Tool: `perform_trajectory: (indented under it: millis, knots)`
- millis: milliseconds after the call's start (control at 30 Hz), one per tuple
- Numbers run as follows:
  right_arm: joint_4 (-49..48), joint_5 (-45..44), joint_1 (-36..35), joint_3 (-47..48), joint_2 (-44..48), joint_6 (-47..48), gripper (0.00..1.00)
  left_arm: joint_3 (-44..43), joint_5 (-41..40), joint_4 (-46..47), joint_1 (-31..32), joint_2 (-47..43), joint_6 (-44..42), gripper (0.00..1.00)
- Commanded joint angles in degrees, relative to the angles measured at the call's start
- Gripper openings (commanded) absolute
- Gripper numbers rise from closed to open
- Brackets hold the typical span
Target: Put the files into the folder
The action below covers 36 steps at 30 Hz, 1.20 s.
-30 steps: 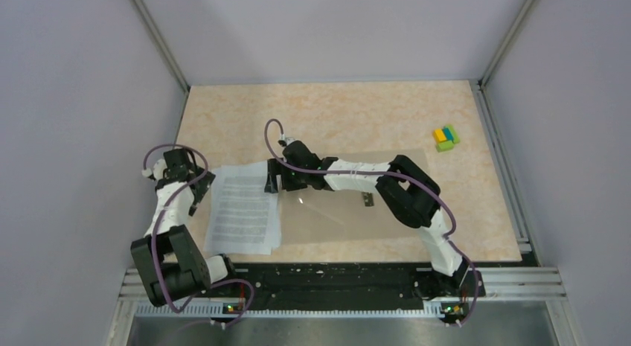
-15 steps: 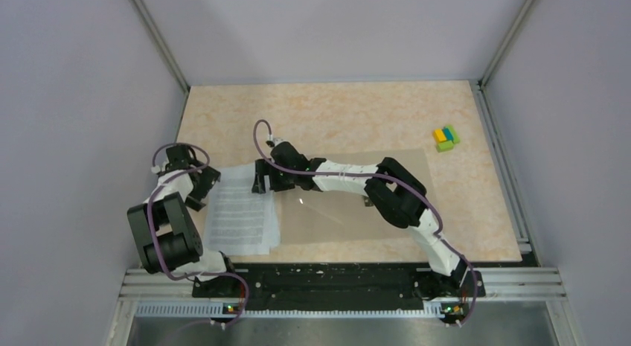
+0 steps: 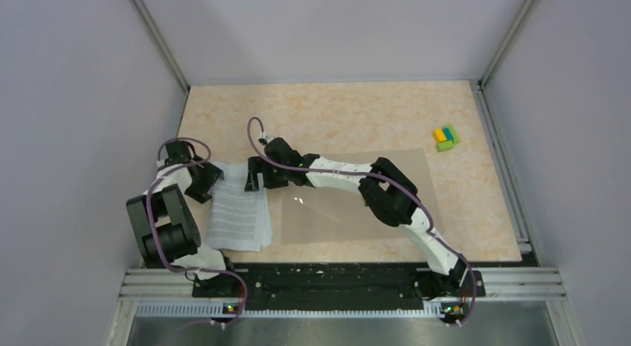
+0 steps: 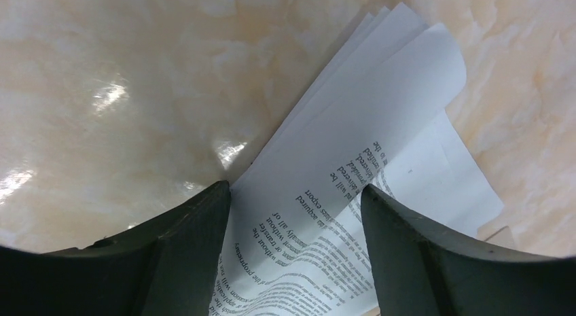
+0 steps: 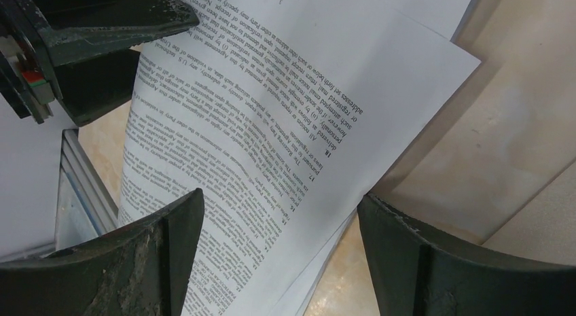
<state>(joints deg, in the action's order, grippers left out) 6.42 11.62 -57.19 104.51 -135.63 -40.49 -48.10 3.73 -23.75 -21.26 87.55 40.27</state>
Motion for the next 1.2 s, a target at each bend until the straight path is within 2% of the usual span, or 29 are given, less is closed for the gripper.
perform_trajectory:
  millis: [0, 133, 333, 500, 700, 767, 1000, 1167]
  knots:
    - [3.66, 2.17, 0.01, 1.37, -3.24, 0.89, 0.83, -2.21, 5.65, -2.14, 0.61, 0.24, -1.93, 0.73]
    - [2.85, 3.39, 0.75, 1.39, -2.32, 1.1, 0.83, -3.3, 10.16, -3.13, 1.19, -0.46, -3.87, 0.68]
    - [0.59, 6.3, 2.78, 0.49, -0.77, 0.68, 0.83, -4.15, 15.95, -4.64, 1.35, -2.97, -6.31, 0.53]
    - [-0.25, 7.66, 4.16, 0.23, 0.28, 0.33, 0.83, -6.31, 17.97, -6.53, 1.88, -4.13, -7.93, 0.36]
    - [0.29, 7.19, 6.54, -1.67, 5.42, 1.34, 0.84, -10.39, 21.28, -7.86, 4.26, -5.66, -8.1, 0.06]
    - [0.01, 7.46, 8.11, -3.45, 8.35, 1.29, 0.83, -11.48, 23.35, -7.03, 5.21, -7.06, -7.56, 0.0]
    - [-5.78, 12.76, 16.19, -15.25, 22.9, -2.89, 0.86, -13.09, 31.2, 2.72, 10.6, -13.81, -2.37, 0.0]
    - [-15.4, 18.58, 22.13, -23.42, 32.8, -7.91, 0.89, -16.71, 36.38, 12.27, 15.8, -16.29, 2.72, 0.0]
